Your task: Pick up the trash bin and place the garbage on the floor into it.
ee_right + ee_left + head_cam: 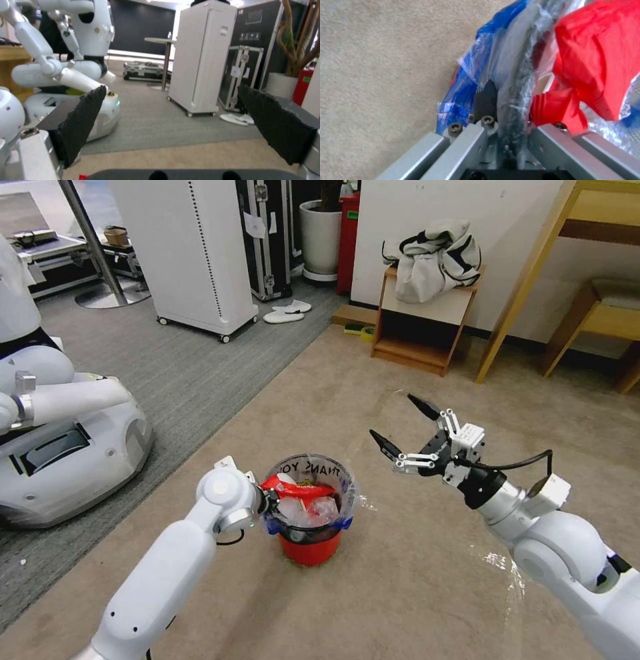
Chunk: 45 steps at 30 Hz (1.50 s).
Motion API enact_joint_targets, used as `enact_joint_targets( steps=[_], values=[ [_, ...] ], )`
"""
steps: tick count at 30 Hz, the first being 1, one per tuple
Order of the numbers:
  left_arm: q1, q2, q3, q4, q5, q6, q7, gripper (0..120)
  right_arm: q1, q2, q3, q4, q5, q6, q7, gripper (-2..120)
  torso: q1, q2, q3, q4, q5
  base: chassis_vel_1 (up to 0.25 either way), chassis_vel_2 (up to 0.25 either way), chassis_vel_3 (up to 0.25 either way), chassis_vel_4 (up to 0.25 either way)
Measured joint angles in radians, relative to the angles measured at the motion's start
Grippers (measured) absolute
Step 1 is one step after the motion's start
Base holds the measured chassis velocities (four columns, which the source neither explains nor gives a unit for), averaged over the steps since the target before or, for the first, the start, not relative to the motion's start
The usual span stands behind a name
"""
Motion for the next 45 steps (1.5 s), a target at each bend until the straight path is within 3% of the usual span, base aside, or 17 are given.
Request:
enact_joint_targets(
  steps=[9, 19, 22, 24, 27, 29, 33, 37, 43, 45],
  values=[
    [0.060, -0.017, -0.006, -0.009, 0.092, 0.000, 0.045, 0, -0.018, 0.015, 0.000, -0.022, -0.016, 0.013, -0.014, 100, 0.000, 0.001, -0.001, 0.0004, 0.0012, 0.000, 0.000, 0.000, 0.000],
    [0.088, -0.027, -0.012, -0.009, 0.111, -0.001, 0.059, 2, -0.018, 0.017, -0.010, -0.029, -0.022, 0.017, -0.017, 100, 0.000, 0.001, -0.001, 0.0003, 0.0010, 0.000, 0.000, 0.000, 0.000],
    [0.091, -0.029, -0.016, -0.009, 0.109, 0.000, 0.059, 12, -0.018, 0.019, -0.016, -0.030, -0.022, 0.017, -0.016, 100, 0.000, 0.001, 0.000, 0.0004, 0.0008, 0.000, 0.000, 0.000, 0.000],
    [0.091, -0.029, -0.017, -0.009, 0.102, 0.001, 0.059, 25, -0.018, 0.020, -0.021, -0.033, -0.022, 0.017, -0.016, 100, 0.000, 0.000, 0.000, 0.0003, 0.0003, 0.000, 0.000, 0.000, 0.000],
    [0.091, -0.028, -0.018, -0.009, 0.097, 0.004, 0.059, 32, -0.016, 0.021, -0.024, -0.038, -0.022, 0.017, -0.016, 100, 0.000, 0.000, 0.000, 0.0001, 0.0002, 0.000, 0.000, 0.000, 0.000],
    [0.094, -0.023, -0.020, -0.012, 0.089, 0.009, 0.058, 45, -0.011, 0.021, -0.027, -0.045, -0.022, 0.017, -0.017, 100, 0.000, 0.000, 0.000, 0.0001, 0.0000, 0.000, 0.000, 0.000, 0.000],
    [0.098, -0.018, -0.020, -0.020, 0.087, 0.015, 0.058, 55, -0.011, 0.021, -0.030, -0.046, -0.021, 0.017, -0.017, 100, 0.000, 0.000, 0.000, 0.0000, -0.0002, 0.000, 0.000, 0.000, 0.000],
    [0.106, -0.006, -0.020, -0.037, 0.083, 0.023, 0.057, 73, -0.010, 0.021, -0.036, -0.046, -0.019, 0.012, -0.017, 100, 0.000, 0.000, 0.001, -0.0002, -0.0008, 0.000, 0.000, 0.000, 0.000],
    [0.112, 0.008, -0.017, -0.061, 0.067, 0.032, 0.044, 88, -0.013, 0.020, -0.035, -0.046, -0.019, 0.008, -0.015, 100, 0.000, -0.001, 0.001, -0.0002, -0.0013, 0.000, 0.000, 0.000, 0.000],
    [0.116, 0.024, -0.016, -0.077, 0.051, 0.040, 0.038, 98, -0.026, 0.016, -0.023, -0.044, -0.019, 0.006, -0.014, 100, 0.000, -0.001, 0.001, -0.0007, -0.0018, 0.000, 0.000, 0.000, 0.000]
  ],
)
